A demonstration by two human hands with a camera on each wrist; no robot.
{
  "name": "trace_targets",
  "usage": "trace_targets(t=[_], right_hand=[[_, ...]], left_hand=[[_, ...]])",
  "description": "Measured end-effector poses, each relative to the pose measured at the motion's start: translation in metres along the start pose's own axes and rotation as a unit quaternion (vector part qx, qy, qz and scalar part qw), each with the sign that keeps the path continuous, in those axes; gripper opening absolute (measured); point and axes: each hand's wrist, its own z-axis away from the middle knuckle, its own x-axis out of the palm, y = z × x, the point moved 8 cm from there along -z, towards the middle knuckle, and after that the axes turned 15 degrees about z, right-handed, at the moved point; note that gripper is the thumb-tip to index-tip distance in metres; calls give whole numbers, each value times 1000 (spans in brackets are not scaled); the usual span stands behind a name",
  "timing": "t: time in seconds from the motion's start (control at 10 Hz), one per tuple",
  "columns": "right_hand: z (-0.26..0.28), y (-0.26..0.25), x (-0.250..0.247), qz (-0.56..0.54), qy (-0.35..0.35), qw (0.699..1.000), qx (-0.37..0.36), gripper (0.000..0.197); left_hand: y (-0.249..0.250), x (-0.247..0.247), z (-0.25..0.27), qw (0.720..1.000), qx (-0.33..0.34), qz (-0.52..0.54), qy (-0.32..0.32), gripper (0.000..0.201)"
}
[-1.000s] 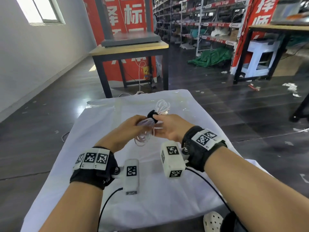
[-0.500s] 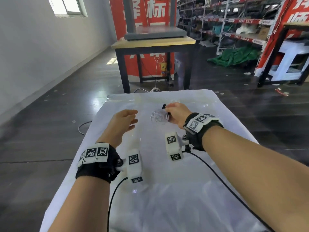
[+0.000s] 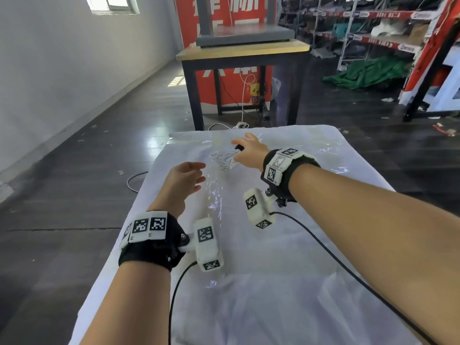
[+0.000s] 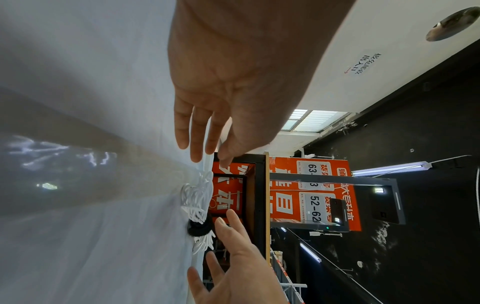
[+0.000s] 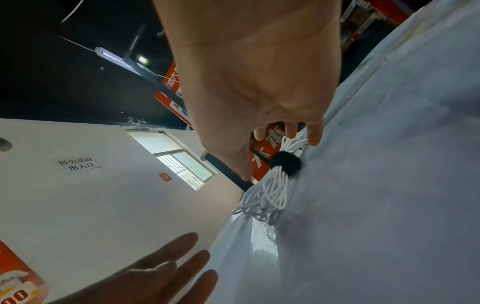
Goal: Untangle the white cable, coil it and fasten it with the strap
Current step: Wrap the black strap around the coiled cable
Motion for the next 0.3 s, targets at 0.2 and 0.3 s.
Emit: trace_targets(t=[0.2,0.3], right_hand=[[0,-2,4,-29,0,999,-24,58],[3,0,8,-39,2,999,-30,58]], left_hand=[[-5,7,-1,1000,-12,14,-8,24],[-3,9,-1,1000,-3,10,-10,24]])
